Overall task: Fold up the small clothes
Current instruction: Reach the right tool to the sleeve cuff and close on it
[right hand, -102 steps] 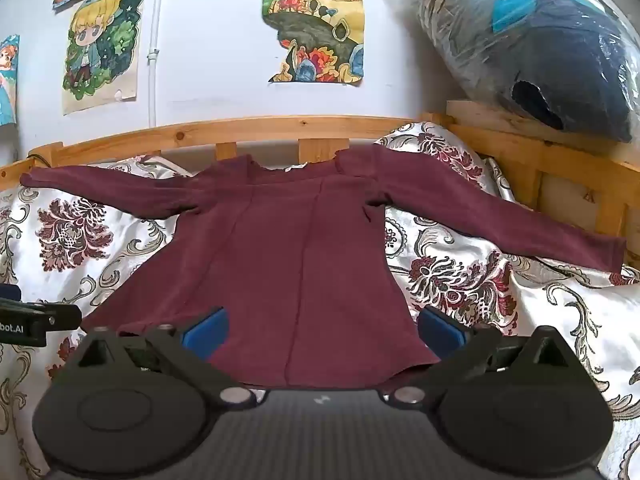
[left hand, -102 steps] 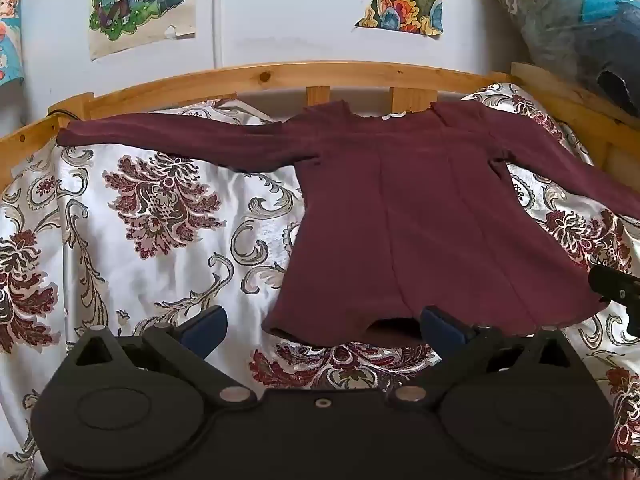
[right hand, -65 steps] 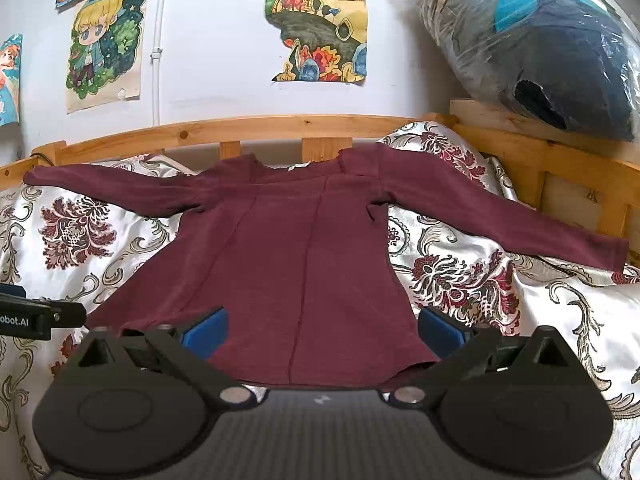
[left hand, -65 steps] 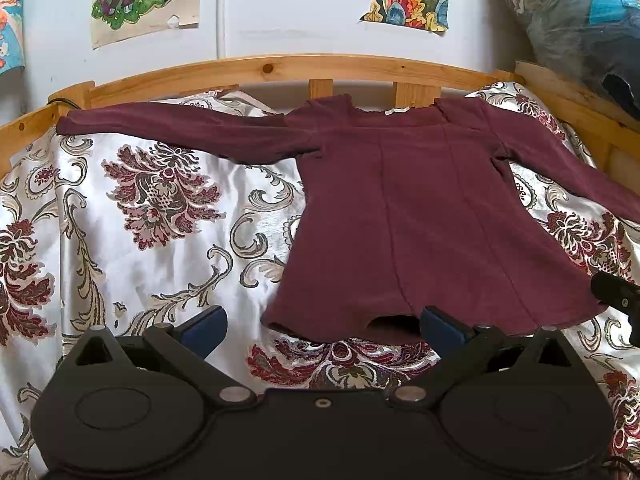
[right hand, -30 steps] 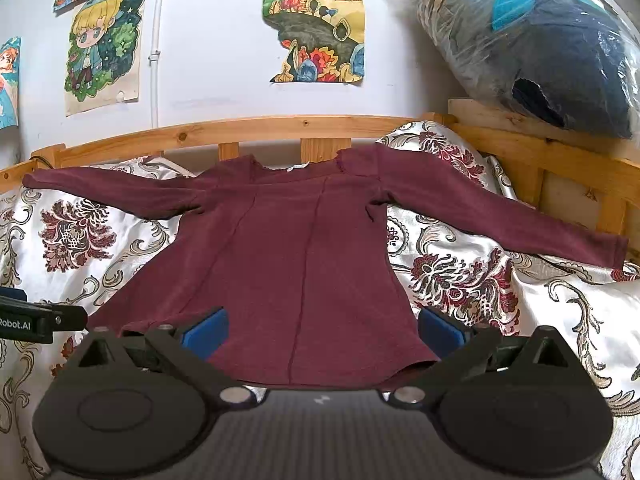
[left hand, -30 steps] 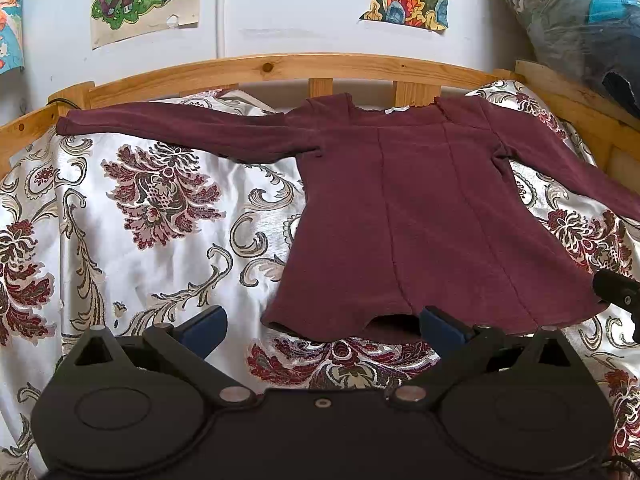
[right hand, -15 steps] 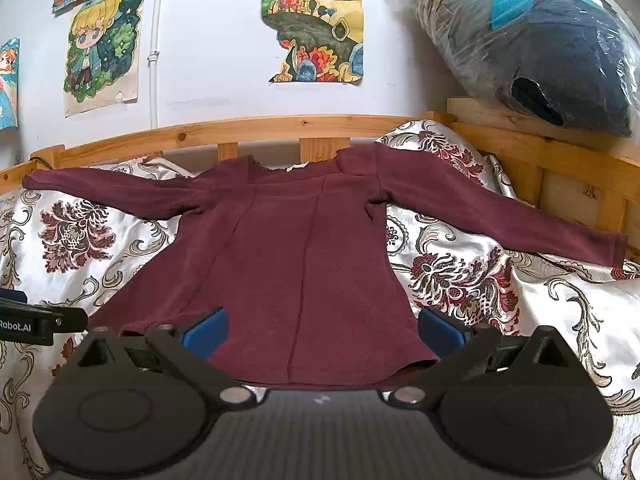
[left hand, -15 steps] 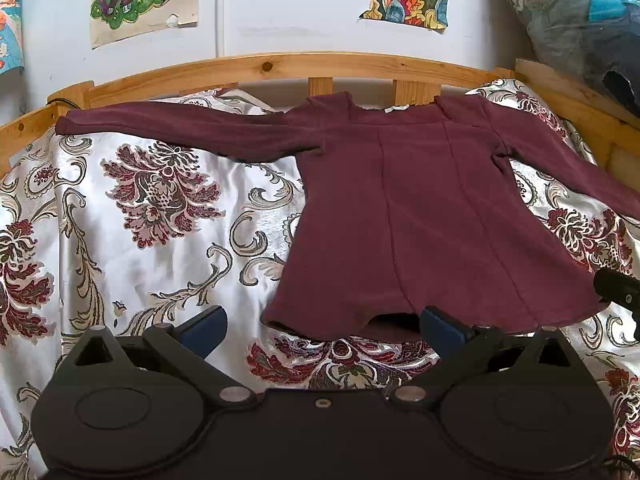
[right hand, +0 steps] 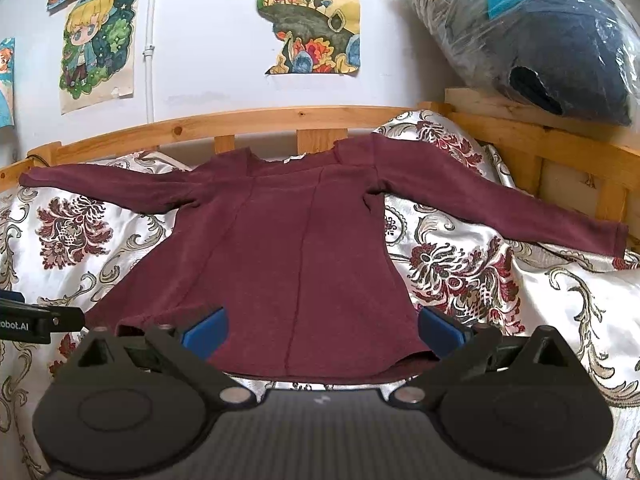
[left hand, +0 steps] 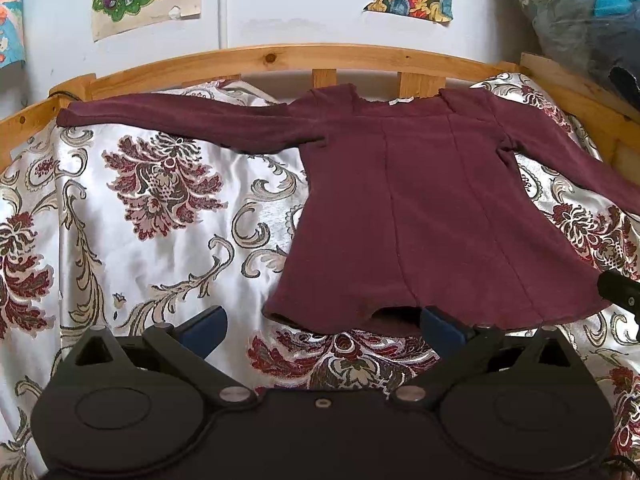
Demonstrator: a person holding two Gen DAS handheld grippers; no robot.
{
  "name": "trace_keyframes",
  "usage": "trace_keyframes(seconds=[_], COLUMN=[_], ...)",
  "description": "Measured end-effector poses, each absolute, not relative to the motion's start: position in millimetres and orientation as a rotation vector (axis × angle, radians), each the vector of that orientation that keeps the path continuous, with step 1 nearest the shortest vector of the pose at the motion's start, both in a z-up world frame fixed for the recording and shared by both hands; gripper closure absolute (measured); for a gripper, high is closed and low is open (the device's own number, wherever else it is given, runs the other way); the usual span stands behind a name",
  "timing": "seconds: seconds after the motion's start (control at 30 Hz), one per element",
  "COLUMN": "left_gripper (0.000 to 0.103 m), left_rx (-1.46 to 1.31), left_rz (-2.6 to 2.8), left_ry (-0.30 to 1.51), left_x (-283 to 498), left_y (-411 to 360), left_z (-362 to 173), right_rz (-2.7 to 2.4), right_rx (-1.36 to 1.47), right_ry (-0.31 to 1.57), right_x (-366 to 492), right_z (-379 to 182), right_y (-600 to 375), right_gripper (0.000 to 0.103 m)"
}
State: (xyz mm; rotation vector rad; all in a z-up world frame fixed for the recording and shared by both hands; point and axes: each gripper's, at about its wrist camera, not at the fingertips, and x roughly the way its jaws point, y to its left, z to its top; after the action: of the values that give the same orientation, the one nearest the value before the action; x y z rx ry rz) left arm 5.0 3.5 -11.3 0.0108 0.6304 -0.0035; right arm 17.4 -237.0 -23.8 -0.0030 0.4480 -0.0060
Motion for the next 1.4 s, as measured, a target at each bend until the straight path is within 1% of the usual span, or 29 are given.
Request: trace_keyframes(seconds=[0.17,0.37,0.5,0.63,0.67,0.77,0.93,1.0,1.13,1.17,1.2,1.27,1.37,1.4], left_gripper=[0.001,0.001,0.001,0.001,0.001,0.001,0.001,0.001,0.001,0.001,0.001,0.001,0.001,0.001], left_rx=[0.016,0.041,0.083,0.140,0.146,0.130,0.051,0.064,0.079,0.083,0.086,0.087,0.095,0.102], left_rz=[0.013,0.037,0.016,-0.017,-0.021,-0.032,-0.033,-0.033,-0.023,-0.024,-0.024,-0.022,-0.021,-0.017], left_ry=[0.648,0.674,0.664,0.612,0.601,0.615,0.622,0.648,0.617,0.613,0.614,0.621,0.634,0.638], left_x=[10.9,32.1,55.8,86.1,94.0,115.9,127.1,132.3,135.9,135.9,136.4,136.8,136.4,136.5], left_y=[2.3,-0.4,-10.4,-24.0,-26.9,-30.0,-16.3,-14.0,-8.8,-7.9,-7.3,-6.1,-6.2,-7.0], left_z=[-14.6,-13.9,-4.4,-0.4,-1.5,-6.7,-27.8,-34.1,-37.0,-37.4,-38.0,-39.7,-42.0,-42.8], right_rz=[-0.064,-0.124,-0.169,-0.251,-0.279,-0.319,-0.474,-0.503,-0.559,-0.574,-0.593,-0.633,-0.699,-0.705], right_rx=[-0.001,0.050,0.083,0.151,0.173,0.194,0.148,0.178,0.274,0.290,0.299,0.329,0.372,0.386], right_ry=[0.418,0.390,0.348,0.318,0.318,0.403,0.391,0.400,0.422,0.422,0.420,0.433,0.456,0.455], right_x=[18.0,29.8,42.0,57.4,62.2,79.4,92.1,100.6,124.6,130.3,133.3,142.9,154.6,156.2], right_z=[-23.7,-17.7,-8.6,-1.2,-1.0,1.4,5.9,7.8,3.5,1.5,-0.6,-6.4,-16.2,-18.1], right_y=[-247.5,-282.2,-319.7,-374.6,-389.6,-426.3,-471.0,-489.5,-524.2,-532.5,-537.0,-549.8,-565.6,-570.2], right_gripper=[0.000,0.000,0.000,0.000,0.000,0.000,0.000,0.000,0.000,0.003,0.008,0.012,0.025,0.025])
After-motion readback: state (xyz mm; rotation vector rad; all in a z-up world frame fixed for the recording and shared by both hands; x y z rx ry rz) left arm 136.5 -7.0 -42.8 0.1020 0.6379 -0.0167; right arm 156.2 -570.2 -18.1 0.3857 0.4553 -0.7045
